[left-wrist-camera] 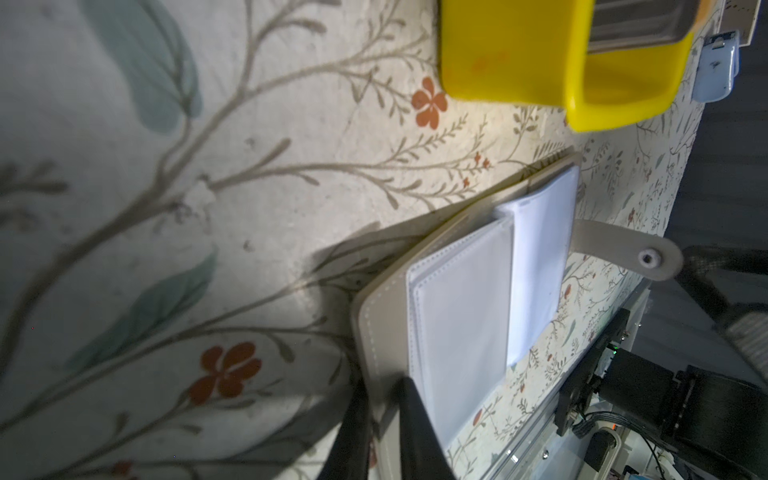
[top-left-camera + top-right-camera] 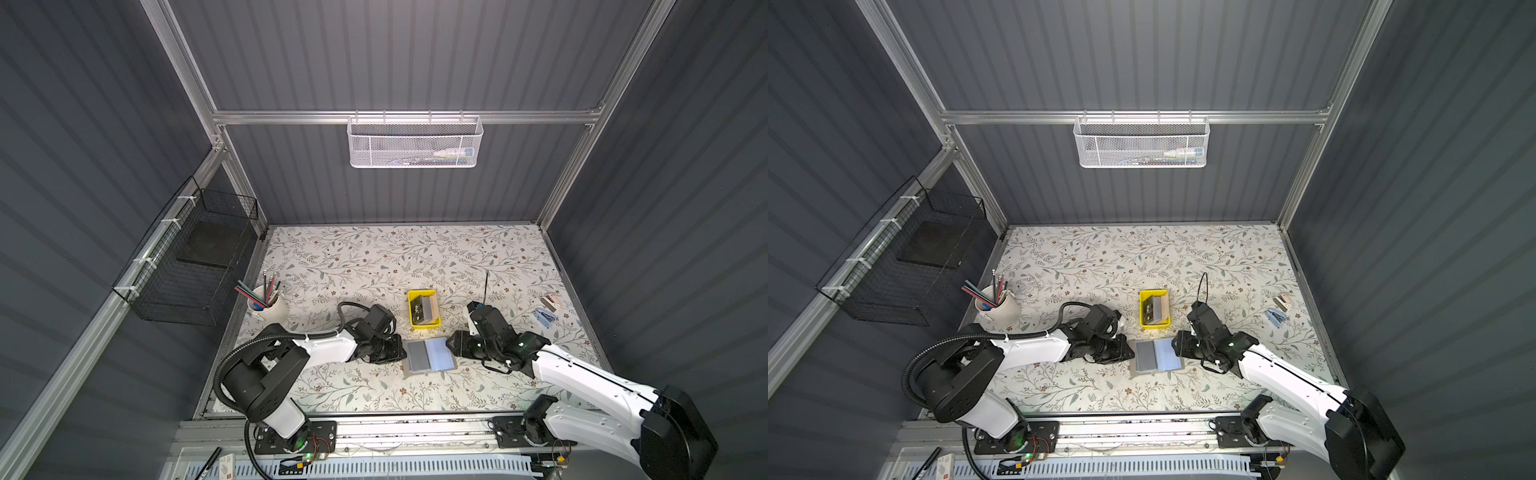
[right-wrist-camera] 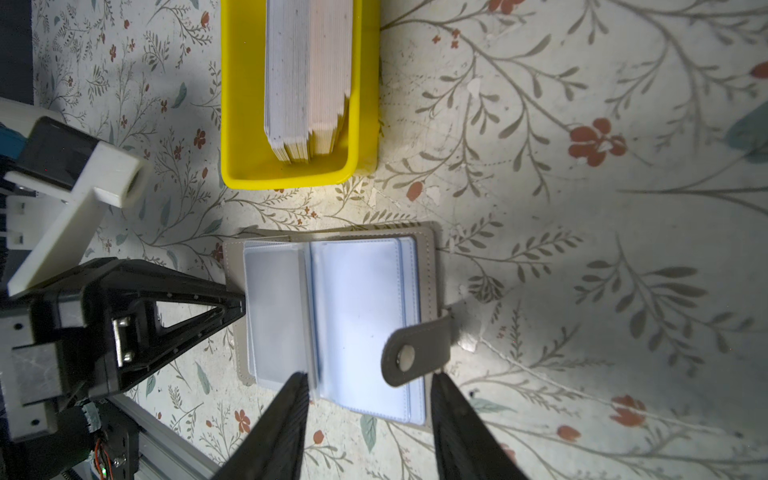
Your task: Put the credit cards into the card holder
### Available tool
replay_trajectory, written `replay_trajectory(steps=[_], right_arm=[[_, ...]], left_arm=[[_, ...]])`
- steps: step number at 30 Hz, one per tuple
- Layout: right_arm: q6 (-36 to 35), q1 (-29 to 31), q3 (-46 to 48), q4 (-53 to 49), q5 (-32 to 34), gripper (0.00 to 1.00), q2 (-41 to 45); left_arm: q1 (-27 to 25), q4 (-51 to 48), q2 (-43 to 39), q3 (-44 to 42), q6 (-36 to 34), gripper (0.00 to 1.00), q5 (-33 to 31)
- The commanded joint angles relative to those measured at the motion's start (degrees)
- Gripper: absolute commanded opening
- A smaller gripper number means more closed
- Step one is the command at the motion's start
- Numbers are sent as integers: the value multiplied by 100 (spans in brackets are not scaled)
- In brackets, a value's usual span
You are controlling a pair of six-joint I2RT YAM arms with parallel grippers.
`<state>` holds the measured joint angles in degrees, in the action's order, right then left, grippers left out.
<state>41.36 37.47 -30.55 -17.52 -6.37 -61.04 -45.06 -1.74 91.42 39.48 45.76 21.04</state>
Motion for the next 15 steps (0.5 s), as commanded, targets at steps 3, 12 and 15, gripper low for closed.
replay_trajectory(steps=[3, 12, 15], right_arm=[[30, -3, -63, -80, 3, 51, -32], [-161, -59, -625, -378, 189, 58, -198], [-270, -116, -892, -388, 174, 60, -473]], left_arm=[[59, -476, 40, 235, -298, 21, 70], [64, -882, -850, 304, -357, 26, -362], [59, -1027, -961, 566, -505, 27, -568]])
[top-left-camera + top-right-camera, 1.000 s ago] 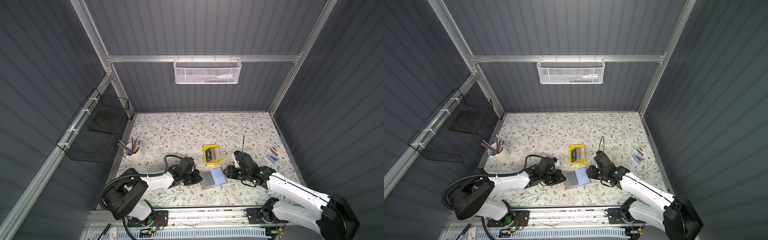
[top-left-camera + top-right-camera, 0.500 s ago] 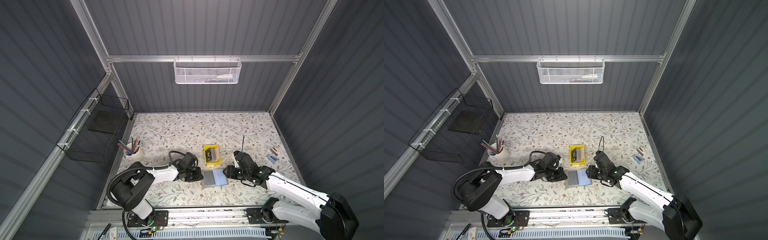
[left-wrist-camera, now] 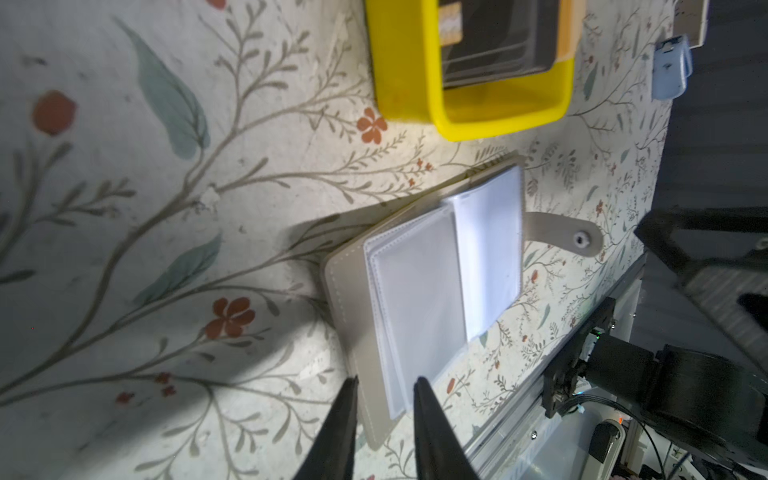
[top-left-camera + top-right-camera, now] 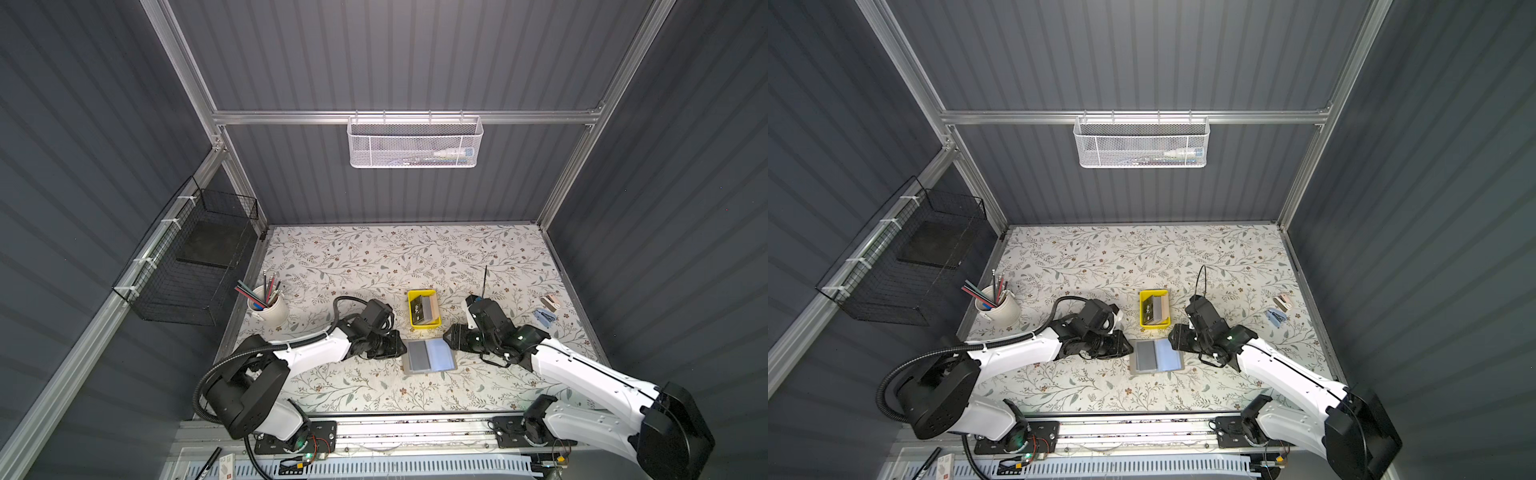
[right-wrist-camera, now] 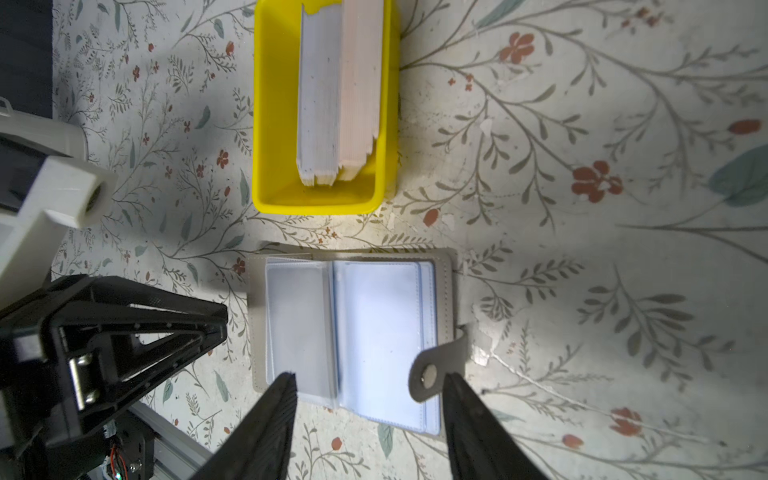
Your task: Put the credit cards into the card holder
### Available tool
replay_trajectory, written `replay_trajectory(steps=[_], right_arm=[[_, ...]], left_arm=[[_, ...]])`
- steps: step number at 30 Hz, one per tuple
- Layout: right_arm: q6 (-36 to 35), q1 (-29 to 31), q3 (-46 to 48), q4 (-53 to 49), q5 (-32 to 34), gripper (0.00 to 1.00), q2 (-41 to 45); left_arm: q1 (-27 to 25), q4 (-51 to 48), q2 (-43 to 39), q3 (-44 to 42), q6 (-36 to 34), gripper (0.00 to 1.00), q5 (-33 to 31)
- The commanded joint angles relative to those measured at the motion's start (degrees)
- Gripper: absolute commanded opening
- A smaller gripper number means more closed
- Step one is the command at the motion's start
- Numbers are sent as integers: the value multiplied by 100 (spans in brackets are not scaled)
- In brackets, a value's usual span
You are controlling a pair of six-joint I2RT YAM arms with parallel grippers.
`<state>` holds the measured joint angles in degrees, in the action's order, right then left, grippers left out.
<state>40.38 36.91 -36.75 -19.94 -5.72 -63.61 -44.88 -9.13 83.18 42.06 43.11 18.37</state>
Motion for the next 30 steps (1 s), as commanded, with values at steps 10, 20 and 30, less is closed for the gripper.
replay_trajectory(steps=[10, 20, 30], right_arm=[[-433, -302, -1262, -164, 142, 74, -1506], [-661, -383, -1941, 95, -140, 79, -2653], [-738, -395, -2414, 51, -169, 81, -3473]], left_arm=[[92, -663, 806, 1560, -826, 25, -687], [291, -809, 1763, 2515, -1175, 17, -918], [394, -812, 2430, 3063, -1349, 14, -895]])
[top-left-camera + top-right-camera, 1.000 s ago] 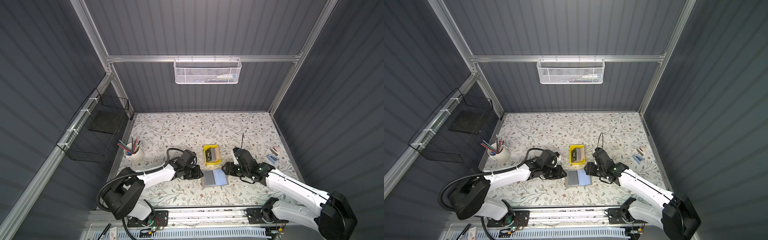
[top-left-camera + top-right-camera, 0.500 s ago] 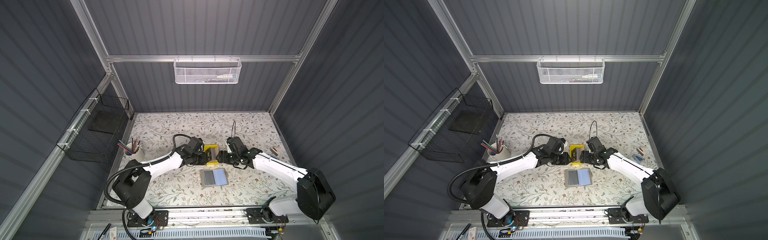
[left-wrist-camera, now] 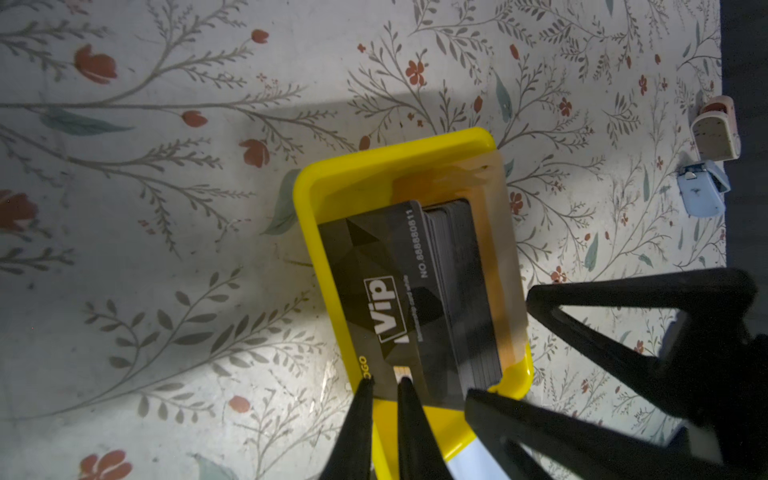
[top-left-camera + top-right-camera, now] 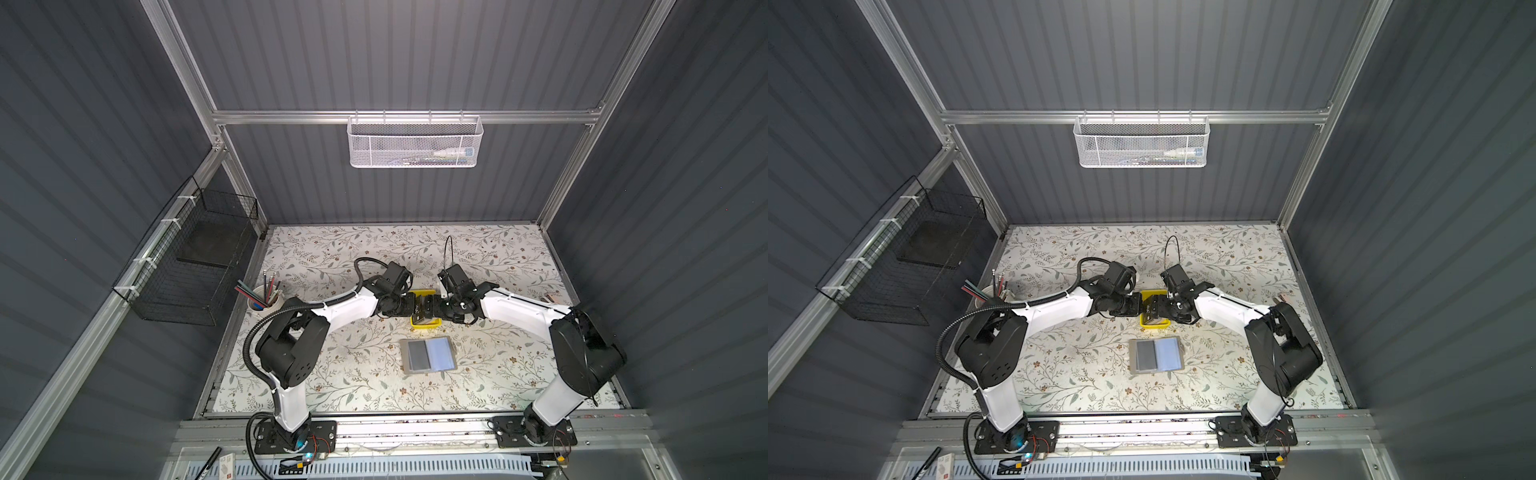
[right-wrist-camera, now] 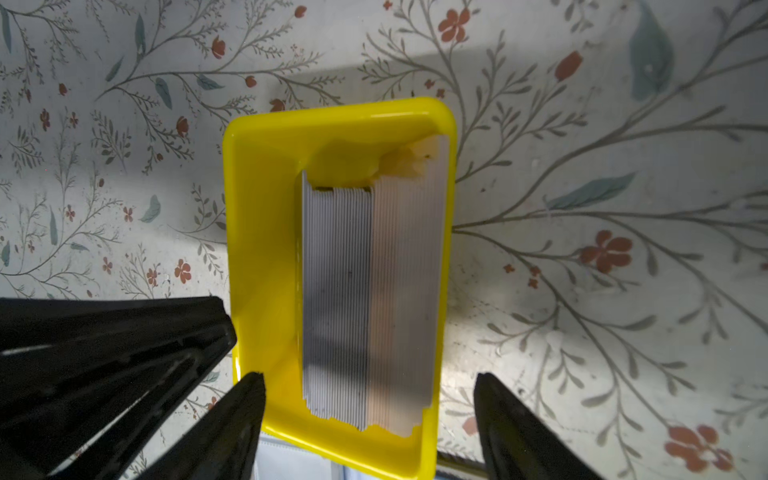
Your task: Put the credit cards into the card holder
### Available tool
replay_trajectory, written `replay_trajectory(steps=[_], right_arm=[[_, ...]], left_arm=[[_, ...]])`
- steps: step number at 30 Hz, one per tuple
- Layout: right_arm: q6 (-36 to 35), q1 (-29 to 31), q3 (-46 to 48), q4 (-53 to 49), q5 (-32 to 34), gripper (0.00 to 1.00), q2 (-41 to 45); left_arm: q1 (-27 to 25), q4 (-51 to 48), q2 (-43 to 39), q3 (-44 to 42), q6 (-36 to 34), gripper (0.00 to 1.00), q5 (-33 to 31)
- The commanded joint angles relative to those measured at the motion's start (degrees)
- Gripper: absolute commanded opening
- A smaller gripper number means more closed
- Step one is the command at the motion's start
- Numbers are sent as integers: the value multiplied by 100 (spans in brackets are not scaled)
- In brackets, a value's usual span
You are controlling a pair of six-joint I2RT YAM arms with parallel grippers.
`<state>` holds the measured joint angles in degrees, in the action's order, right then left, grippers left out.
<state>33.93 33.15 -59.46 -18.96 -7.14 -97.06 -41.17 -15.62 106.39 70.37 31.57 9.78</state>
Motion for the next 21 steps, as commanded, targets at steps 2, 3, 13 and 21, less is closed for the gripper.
replay_trajectory(steps=[2, 3, 13, 21], right_arm=[[-87, -26, -175, -29, -37, 82, -227], [-95, -22, -180, -21, -33, 81, -254], [-62, -99, -224, -87, 125, 81, -379], [-140, -263, -246, -158, 125, 81, -229]], left_arm=[[35, -166, 197, 289, -195, 14, -63], [40, -164, 238, 309, -196, 14, -55], [52, -144, 411, 275, -195, 13, -65], [75, -175, 401, 188, -201, 13, -57]])
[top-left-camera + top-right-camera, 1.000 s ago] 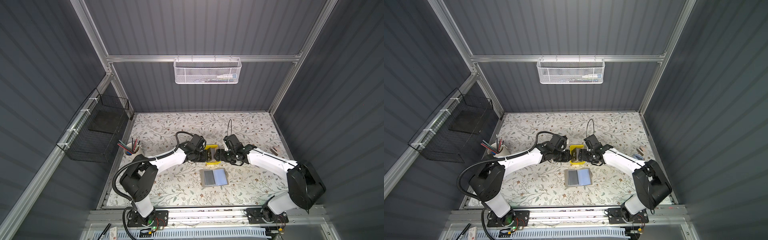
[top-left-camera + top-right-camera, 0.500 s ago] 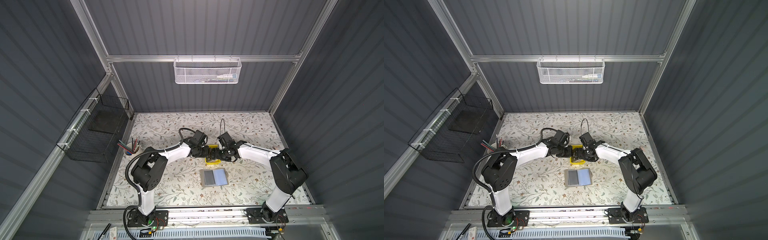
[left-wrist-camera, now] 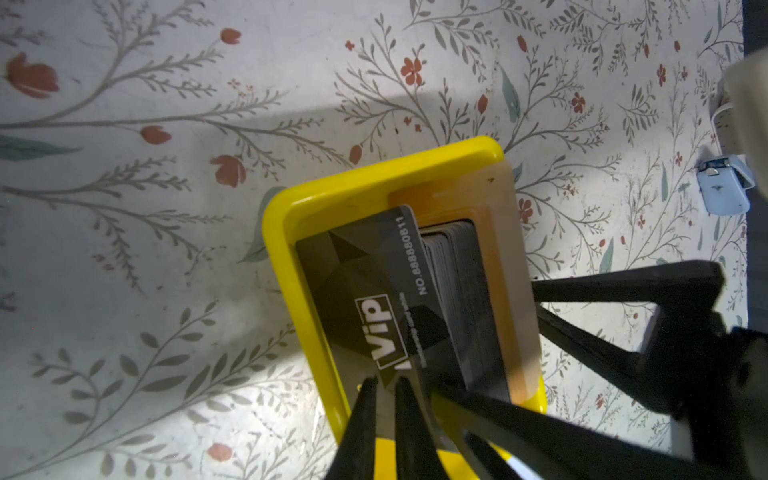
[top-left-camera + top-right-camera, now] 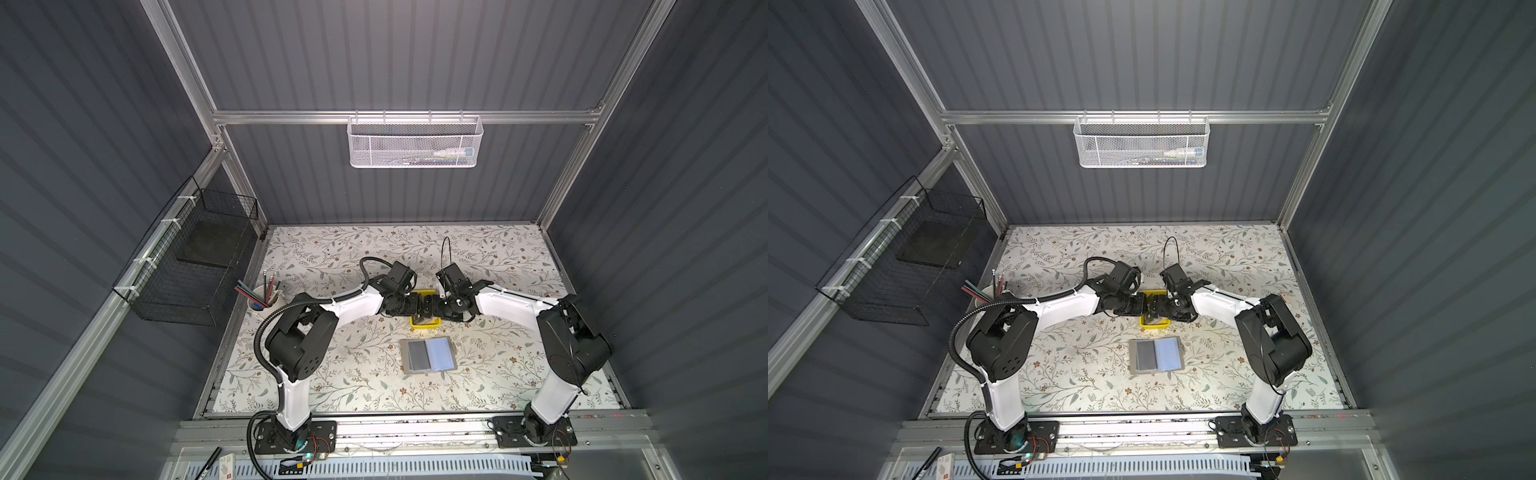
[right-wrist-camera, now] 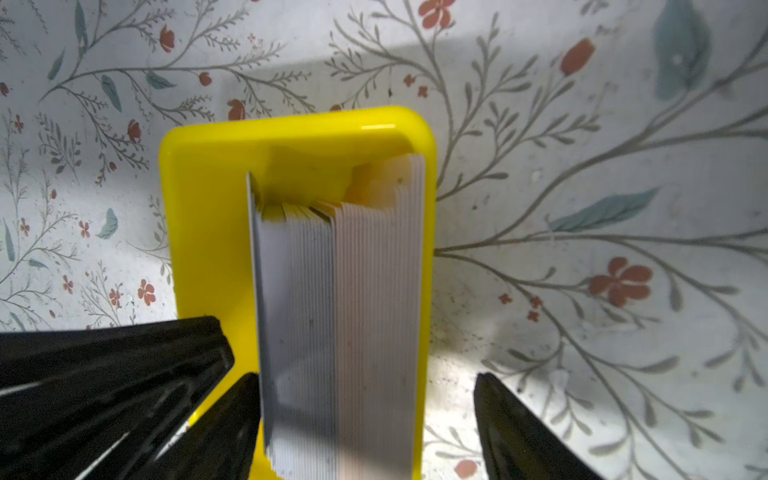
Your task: Put the credit cards into the card holder
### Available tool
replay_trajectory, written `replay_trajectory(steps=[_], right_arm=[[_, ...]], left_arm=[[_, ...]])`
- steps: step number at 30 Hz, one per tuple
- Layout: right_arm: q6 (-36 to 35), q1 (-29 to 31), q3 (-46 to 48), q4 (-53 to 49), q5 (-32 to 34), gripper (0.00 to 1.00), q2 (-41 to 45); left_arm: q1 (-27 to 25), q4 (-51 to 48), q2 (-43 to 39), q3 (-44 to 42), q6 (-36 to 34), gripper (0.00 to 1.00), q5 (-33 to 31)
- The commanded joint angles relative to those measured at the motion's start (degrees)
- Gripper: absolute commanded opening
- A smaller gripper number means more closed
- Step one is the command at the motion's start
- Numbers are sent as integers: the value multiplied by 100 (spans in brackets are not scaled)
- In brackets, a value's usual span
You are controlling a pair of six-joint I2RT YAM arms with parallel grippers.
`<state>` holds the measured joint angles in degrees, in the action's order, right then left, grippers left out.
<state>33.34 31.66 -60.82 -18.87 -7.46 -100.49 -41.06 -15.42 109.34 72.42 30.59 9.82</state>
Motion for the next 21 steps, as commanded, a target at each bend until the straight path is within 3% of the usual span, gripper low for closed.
replay_trajectory(steps=[1, 21], right_arm=[[-98, -129, -121, -184, 155, 81, 123], [-182, -152, -81, -567, 281, 80, 705]], left_arm=[[63, -194, 114, -14, -98, 13, -48], [65, 162, 354, -68, 150, 20, 367]])
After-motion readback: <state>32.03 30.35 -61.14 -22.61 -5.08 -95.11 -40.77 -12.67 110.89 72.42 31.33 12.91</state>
